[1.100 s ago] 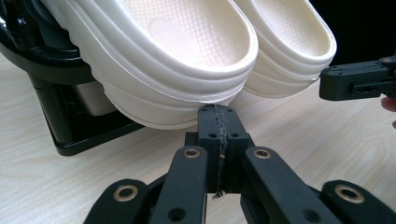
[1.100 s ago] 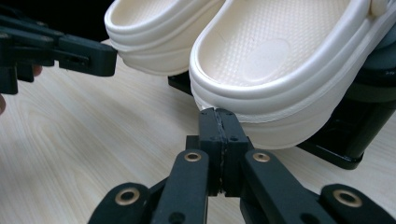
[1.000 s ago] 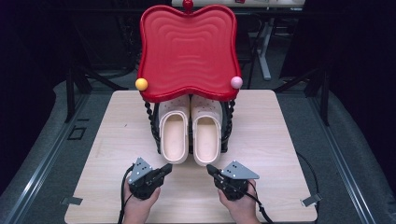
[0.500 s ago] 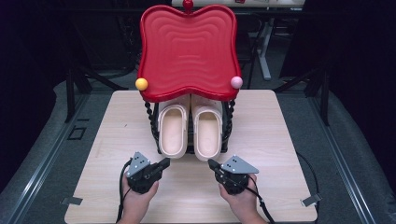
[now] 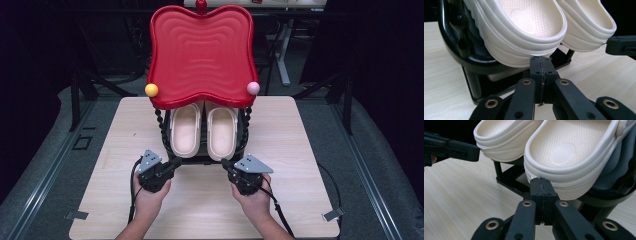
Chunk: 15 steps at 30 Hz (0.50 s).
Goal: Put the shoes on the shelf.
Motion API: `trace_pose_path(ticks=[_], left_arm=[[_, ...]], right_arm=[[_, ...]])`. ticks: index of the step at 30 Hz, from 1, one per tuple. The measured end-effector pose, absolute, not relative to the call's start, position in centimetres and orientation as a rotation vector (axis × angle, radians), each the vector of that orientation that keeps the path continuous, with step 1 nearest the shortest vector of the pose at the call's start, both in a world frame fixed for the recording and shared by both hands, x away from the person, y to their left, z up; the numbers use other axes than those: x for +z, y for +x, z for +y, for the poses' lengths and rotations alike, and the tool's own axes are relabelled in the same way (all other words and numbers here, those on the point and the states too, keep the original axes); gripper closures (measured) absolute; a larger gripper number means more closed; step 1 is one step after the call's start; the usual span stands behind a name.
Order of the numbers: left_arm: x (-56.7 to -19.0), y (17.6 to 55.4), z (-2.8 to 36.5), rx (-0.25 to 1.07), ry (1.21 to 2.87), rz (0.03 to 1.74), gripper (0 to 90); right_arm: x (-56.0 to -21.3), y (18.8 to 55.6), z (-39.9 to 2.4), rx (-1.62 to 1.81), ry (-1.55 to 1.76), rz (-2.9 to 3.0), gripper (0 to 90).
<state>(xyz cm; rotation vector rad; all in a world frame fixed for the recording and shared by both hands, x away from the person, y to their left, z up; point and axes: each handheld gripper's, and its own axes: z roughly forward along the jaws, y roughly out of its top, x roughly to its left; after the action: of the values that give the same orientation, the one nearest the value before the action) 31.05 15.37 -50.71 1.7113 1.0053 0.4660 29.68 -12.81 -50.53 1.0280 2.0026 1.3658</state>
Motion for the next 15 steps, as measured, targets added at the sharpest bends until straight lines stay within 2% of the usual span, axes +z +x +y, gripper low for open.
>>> trace_pose_path(ticks=[15], left_arm=[[-50.5, 33.5, 14.0, 0.459, 1.687, 1.025, 90.0]], right_arm=[[-50.1, 32.3, -12.7, 1.359, 1.074, 1.948, 89.8]])
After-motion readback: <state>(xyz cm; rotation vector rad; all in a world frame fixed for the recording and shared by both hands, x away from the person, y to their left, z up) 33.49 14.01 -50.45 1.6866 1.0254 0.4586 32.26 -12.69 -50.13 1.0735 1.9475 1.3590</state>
